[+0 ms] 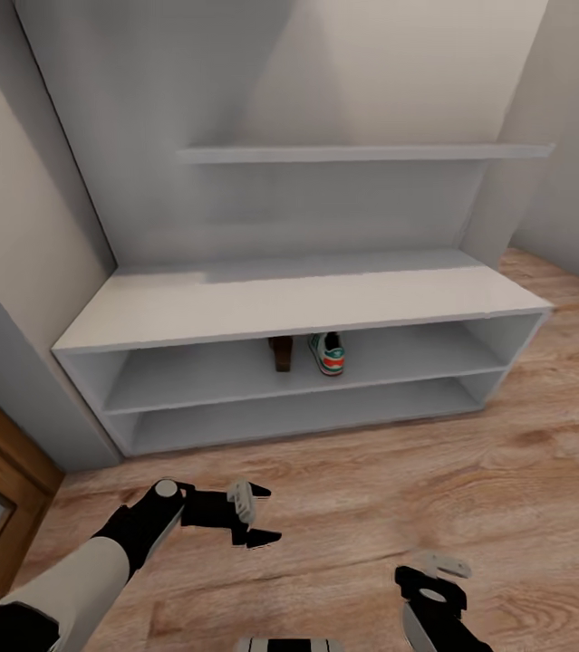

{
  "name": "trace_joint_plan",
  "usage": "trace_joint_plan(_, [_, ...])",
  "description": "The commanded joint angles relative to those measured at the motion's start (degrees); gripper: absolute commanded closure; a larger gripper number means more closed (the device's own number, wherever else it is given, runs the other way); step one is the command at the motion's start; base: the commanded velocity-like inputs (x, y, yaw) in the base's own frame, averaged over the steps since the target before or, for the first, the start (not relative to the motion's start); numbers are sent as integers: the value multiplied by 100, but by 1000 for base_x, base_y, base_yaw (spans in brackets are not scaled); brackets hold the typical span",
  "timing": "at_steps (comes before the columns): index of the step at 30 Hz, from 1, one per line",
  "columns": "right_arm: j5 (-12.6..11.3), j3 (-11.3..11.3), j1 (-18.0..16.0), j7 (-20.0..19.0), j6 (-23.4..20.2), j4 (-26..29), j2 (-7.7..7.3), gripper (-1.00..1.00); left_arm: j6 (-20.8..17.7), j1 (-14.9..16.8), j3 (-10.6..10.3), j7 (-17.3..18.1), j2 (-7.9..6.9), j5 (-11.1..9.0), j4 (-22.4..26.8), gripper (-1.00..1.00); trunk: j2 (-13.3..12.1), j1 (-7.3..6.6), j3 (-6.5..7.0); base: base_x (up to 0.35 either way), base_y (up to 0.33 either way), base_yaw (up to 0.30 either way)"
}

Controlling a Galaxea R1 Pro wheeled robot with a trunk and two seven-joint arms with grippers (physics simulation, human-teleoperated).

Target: Pick up the two gym shoes and the two sandals from the corridor floor and place them onto the hallstand (shoe rack) in the corridor, making sure they are on the rack and not on the floor. Arrange them so the two gym shoes are next to each other and the two sandals are next to each other.

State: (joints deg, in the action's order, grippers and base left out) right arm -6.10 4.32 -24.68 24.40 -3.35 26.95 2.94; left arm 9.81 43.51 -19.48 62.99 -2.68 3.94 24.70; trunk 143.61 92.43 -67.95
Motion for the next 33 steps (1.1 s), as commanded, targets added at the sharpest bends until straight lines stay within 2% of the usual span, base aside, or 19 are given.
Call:
trace_joint_plan(1, [-22,128,-1,12,-25,8,5,-100,57,0,56,-4,-3,32,12,-100,0,-3,23,0,0,-288])
trace_joint_plan(3, [-20,291,-1,10,-25,5,4,-100,57,0,231,-5,-2,28,15,-100,-3,-9,77,0,0,-283])
trace_joint_plan(5, [-17,350,-1,9,-25,4,4,-100,56,0,389,-6,-3,28,16,-100,-5,-14,131,0,0,-281])
trace_joint_plan(6, [-19,372,-1,10,-25,4,4,-100,56,0,494,-7,-3,28,17,-100,-7,-16,159,0,0,-279])
trace_joint_plan(11, [-16,405,-1,12,-25,3,4,-100,56,0,728,-14,-1,28,17,-100,-13,-29,296,0,0,-277])
trace_joint_plan(22, [-22,414,-1,12,-25,-9,4,-100,56,0,779,-15,5,27,17,-100,-28,-58,601,0,0,-271])
trace_joint_plan(33, [-22,415,-1,12,-25,-11,4,-100,56,0,779,-15,5,27,17,-100,-28,-58,664,0,0,-264])
